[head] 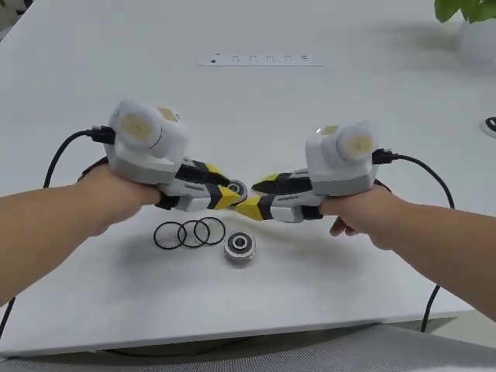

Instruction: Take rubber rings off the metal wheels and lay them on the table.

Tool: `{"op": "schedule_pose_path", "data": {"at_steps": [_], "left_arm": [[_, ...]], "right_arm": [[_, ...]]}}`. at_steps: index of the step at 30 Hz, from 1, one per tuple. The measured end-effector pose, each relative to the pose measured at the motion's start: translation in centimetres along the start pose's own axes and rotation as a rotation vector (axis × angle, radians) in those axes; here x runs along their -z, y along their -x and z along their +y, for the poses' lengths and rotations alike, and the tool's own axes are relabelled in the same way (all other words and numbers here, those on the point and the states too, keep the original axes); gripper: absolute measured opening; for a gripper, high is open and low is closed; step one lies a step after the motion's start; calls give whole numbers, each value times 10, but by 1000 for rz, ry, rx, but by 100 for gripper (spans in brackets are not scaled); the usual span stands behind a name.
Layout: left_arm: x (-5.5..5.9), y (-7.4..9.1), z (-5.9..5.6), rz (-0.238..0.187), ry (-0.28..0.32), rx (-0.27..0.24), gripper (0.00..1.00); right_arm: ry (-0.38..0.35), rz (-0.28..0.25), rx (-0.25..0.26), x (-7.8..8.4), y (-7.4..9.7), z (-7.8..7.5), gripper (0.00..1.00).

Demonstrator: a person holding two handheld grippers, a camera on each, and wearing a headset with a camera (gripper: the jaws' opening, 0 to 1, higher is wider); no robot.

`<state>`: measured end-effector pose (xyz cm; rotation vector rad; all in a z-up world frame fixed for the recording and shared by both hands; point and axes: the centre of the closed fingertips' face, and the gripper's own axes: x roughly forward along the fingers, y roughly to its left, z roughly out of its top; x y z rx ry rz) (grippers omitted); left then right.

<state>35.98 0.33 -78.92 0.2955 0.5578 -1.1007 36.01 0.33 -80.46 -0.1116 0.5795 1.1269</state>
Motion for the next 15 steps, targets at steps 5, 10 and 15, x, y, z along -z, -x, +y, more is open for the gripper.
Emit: {"op": "schedule_pose_path", "data": {"at_steps": [5, 10, 15], "left_arm": [[1, -1, 4, 27, -25, -29, 14], [2, -2, 5, 34, -36, -34, 14], [3, -2, 4, 37, -37, -34, 14]], "right_arm": [[10, 3, -3, 0, -2, 1, 30], [12, -11, 0, -3, -6, 2, 30], [30, -16, 10, -5, -11, 2, 28]]}}
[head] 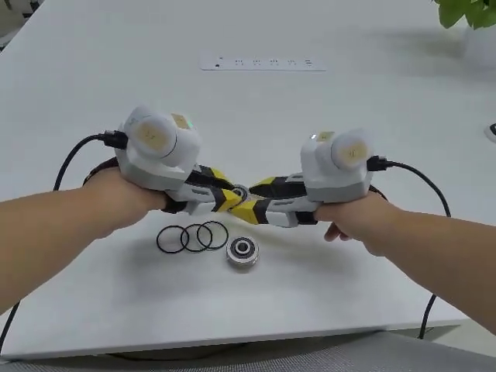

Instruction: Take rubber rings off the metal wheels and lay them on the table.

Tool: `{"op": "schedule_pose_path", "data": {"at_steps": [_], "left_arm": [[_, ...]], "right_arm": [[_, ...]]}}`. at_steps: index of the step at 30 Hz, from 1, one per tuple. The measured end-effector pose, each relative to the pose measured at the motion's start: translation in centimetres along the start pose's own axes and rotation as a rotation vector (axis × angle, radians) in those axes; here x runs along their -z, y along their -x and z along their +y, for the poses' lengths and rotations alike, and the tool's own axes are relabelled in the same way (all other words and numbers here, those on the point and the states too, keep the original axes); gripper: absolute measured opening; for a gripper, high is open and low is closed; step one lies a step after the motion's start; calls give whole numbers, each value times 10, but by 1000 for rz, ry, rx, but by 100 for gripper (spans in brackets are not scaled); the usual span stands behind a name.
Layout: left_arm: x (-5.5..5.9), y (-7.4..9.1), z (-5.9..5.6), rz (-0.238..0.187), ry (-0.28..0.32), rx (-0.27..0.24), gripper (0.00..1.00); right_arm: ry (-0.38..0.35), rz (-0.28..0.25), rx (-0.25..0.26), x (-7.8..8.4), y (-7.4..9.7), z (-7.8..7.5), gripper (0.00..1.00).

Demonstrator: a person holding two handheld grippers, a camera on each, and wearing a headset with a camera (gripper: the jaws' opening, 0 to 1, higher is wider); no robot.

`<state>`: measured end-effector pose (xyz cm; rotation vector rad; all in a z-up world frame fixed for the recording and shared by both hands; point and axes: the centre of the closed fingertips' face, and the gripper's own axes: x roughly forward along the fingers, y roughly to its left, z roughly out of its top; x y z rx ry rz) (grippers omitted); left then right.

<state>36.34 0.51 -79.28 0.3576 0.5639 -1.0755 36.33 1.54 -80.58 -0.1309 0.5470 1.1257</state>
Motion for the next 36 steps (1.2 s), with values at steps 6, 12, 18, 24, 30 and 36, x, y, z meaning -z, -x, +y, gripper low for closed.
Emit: {"op": "schedule_pose_path", "data": {"at_steps": [6, 12, 18, 24, 30, 36], "left_arm": [[0, 1, 0, 5, 5, -3, 13], [0, 1, 0, 7, 7, -2, 13], [0, 1, 0, 6, 10, -4, 13], [0, 1, 0, 6, 14, -5, 13], [0, 1, 0, 4, 22, -7, 13], [0, 1, 0, 8, 17, -11, 13]], "right_arm": [[5, 2, 5, 1, 1, -1, 25], [15, -8, 4, 1, 5, 0, 23], [14, 2, 1, 5, 8, -1, 19], [0, 7, 1, 7, 10, -1, 15], [-44, 18, 17, 10, 13, -7, 2], [-164, 9, 28, 10, 16, -4, 0]]}}
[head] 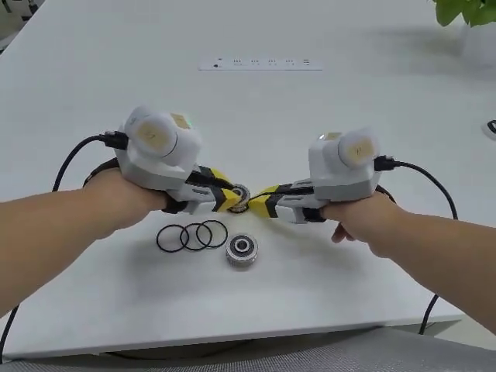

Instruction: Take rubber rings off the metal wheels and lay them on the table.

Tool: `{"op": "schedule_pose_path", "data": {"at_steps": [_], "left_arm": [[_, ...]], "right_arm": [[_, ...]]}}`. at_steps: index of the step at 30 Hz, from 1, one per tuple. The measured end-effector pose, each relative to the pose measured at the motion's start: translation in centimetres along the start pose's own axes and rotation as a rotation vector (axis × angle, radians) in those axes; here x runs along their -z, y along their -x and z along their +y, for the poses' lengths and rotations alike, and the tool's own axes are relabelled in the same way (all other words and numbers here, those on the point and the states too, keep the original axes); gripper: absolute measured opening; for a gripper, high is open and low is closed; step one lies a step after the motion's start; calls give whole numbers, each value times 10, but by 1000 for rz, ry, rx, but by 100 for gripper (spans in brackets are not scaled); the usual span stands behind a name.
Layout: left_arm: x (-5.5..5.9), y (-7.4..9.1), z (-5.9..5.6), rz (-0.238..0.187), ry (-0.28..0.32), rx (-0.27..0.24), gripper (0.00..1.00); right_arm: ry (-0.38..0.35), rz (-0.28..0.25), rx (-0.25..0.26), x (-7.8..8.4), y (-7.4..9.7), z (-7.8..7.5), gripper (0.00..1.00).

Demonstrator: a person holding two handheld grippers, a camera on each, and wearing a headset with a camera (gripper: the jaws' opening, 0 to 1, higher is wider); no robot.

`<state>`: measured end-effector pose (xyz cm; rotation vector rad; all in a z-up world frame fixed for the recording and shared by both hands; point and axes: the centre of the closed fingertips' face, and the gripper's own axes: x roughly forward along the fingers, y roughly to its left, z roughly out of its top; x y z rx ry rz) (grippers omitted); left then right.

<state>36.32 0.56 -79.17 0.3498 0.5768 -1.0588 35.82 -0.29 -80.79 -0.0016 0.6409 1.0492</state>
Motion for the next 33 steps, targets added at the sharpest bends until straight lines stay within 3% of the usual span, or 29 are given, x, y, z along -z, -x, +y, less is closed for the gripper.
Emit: {"op": "schedule_pose_path", "data": {"at_steps": [6, 7, 16, 18, 33], "left_arm": [[0, 0, -1, 6, 3, -1, 12], [0, 0, -1, 8, 4, -1, 12], [0, 0, -2, 25, -5, -8, 12], [0, 0, -2, 28, -5, -10, 12], [0, -1, -2, 61, -41, -31, 11]], "right_arm": [[-84, -26, 14, 1, 4, -5, 0], [-128, -38, 11, 0, 5, -4, 0], [-219, -97, 19, -11, 9, -6, 0], [-198, -90, 18, -11, 8, -5, 0], [-230, -105, 0, -18, 8, 2, 0]]}}
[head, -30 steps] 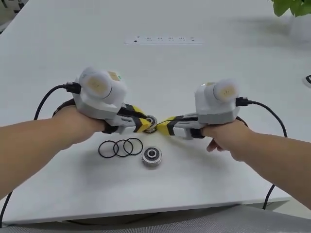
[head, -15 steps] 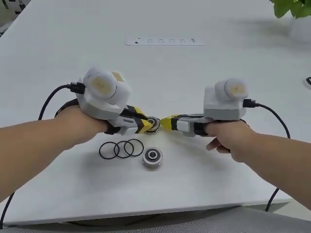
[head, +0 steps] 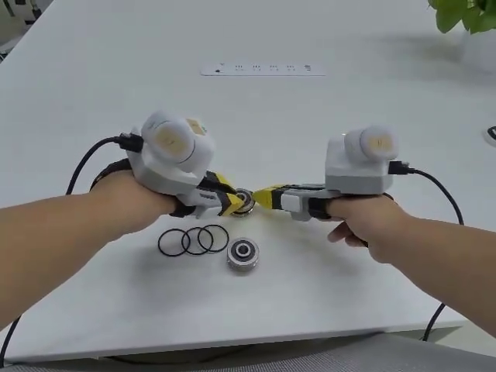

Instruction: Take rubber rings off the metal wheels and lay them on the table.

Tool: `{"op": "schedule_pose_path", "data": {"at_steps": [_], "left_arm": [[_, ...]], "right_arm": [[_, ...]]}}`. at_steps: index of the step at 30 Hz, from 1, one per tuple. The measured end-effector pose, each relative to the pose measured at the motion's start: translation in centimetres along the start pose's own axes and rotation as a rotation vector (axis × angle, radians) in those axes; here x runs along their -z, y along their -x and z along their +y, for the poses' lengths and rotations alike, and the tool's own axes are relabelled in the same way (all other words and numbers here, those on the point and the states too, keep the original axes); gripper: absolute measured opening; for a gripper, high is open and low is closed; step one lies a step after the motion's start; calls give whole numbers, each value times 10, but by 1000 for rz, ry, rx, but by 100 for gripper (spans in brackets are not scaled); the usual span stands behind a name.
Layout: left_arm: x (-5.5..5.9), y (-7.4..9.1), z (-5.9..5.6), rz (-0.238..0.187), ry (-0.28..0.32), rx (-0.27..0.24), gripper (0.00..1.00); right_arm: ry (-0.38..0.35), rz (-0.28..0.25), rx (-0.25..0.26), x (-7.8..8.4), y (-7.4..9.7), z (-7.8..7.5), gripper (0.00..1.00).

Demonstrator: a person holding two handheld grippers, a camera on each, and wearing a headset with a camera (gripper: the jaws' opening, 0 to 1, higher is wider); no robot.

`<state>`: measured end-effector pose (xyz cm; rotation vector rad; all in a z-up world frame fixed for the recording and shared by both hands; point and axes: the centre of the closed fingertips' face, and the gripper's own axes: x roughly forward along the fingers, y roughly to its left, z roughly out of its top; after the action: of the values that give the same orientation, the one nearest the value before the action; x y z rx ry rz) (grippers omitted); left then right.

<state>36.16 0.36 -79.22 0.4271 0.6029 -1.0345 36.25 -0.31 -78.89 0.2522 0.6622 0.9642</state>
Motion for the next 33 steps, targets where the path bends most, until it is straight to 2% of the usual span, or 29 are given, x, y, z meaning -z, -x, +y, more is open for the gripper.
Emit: {"op": "schedule_pose_path", "data": {"at_steps": [12, 13, 15, 16, 17, 20, 27, 31, 33], "left_arm": [[0, 0, 0, 15, -5, -2, 11], [0, 0, 0, 15, -4, -1, 11], [0, -1, 0, 14, -3, 0, 11], [-1, 0, 2, 12, -9, -15, 11], [0, 0, 0, 13, 0, -4, 11], [0, 1, -1, 13, 2, -7, 11], [0, 2, -3, -11, 10, -9, 13], [-2, 3, -4, -17, 61, 15, 15], [-1, 3, -5, -19, 67, 23, 16]], "right_arm": [[-2, 5, -28, -1, -1, 6, 0], [-3, 4, -39, -1, -1, 8, 0], [-3, -23, -107, -7, -4, 25, 0], [24, -60, -99, -16, -4, 28, 0], [14, -30, -98, -13, -4, 29, 0], [36, -12, -87, -12, -5, 24, 0], [19, -3, -33, -5, -3, 11, 0], [9, -3, -19, -4, 0, 4, 0], [3, -6, -17, -4, 1, 3, 0]]}}
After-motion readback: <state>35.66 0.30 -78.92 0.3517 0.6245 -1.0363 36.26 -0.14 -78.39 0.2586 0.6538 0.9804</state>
